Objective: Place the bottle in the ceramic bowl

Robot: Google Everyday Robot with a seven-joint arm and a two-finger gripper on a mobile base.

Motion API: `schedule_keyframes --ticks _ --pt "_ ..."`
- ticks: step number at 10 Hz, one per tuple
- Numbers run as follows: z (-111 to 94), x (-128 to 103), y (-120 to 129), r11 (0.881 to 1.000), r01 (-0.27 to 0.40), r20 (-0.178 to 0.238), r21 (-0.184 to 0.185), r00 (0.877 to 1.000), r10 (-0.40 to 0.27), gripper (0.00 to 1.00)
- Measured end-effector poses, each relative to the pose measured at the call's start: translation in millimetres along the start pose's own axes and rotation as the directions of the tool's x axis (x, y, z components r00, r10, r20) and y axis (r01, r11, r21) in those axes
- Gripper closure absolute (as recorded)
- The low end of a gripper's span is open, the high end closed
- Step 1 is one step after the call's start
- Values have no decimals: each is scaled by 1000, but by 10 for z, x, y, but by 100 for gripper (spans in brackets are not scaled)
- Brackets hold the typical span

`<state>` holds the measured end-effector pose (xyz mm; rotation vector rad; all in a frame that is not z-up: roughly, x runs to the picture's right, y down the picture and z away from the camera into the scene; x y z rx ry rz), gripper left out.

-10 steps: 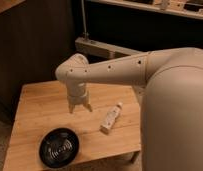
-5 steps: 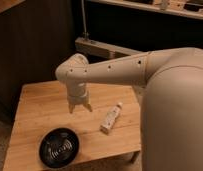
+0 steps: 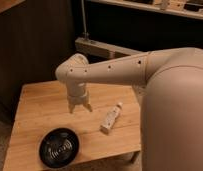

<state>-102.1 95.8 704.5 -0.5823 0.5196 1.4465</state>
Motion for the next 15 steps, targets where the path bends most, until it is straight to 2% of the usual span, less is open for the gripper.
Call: schedule_keyframes --ticks 5,6,8,9,11,12,13,15 --pt "2 -3 -8 1000 -5 -2 -3 1000 5 35" --pt "11 -23 -50 1000 -28 -3 -8 1000 28 35" --pt "24 -160 -291 993 -114 0 1 993 114 35" --pt "39 -272 -517 981 -192 -1 19 981 192 35" --pt "81 -355 -903 949 -311 4 51 950 311 35" --pt "132 -325 -1127 926 -372 5 70 928 373 35" --pt "193 -280 -1307 904 -421 6 75 907 422 35" --pt "304 -187 -1583 870 -488 6 67 873 488 35"
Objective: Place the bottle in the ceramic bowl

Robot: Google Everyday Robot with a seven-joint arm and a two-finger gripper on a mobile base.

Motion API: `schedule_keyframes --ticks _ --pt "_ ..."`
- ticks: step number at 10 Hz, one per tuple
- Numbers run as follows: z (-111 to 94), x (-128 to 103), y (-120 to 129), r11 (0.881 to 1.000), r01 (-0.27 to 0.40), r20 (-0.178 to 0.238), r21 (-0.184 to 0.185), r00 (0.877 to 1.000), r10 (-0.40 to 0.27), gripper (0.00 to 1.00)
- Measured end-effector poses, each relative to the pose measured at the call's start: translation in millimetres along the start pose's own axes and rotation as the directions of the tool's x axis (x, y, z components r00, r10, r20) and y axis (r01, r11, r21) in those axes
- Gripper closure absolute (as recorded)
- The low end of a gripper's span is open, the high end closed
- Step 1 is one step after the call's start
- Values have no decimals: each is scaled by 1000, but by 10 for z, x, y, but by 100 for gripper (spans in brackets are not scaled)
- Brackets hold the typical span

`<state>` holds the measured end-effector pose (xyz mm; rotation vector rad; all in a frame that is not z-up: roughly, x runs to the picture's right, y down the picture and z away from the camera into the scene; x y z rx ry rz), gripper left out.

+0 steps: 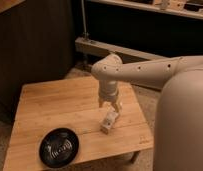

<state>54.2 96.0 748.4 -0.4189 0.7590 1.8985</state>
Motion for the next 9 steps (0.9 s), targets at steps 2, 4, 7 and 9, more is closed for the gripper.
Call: schedule_keyframes --ticks 2,4,7,9 --pt "147 20 -146 998 -44 -1 -32 999 44 35" --pt "378 12 -376 992 -99 -2 -77 995 99 35" --pt "671 -48 -345 983 -118 -13 -143 993 117 35" --pt "729 -104 -279 977 -121 -23 -174 993 118 35"
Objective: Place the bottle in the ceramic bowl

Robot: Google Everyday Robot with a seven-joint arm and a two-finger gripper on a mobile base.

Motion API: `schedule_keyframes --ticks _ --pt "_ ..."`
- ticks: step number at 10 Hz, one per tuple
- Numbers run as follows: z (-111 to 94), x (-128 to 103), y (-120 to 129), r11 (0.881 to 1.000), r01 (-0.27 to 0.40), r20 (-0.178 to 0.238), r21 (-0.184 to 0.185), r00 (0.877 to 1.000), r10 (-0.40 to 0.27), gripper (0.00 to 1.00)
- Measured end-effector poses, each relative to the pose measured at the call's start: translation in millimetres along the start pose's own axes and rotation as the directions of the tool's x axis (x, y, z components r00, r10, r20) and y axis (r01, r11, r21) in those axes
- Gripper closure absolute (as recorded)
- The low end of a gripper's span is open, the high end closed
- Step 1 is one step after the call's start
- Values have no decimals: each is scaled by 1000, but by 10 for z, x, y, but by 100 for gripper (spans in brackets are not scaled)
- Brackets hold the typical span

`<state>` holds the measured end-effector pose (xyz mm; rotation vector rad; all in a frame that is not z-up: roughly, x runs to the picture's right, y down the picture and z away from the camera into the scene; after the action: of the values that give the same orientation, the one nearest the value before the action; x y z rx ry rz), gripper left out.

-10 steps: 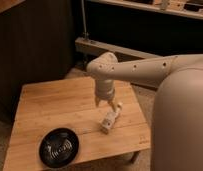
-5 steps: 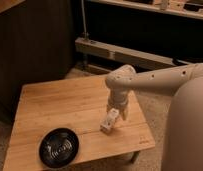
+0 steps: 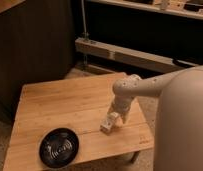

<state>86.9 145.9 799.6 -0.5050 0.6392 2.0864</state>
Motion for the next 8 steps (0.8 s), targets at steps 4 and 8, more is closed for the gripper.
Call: schedule_keyframes --ticks 4,8 --pt "142 -119 135 999 -6 -38 -37 999 5 35" --pt "318 -115 300 1000 22 -81 -15 996 -24 35"
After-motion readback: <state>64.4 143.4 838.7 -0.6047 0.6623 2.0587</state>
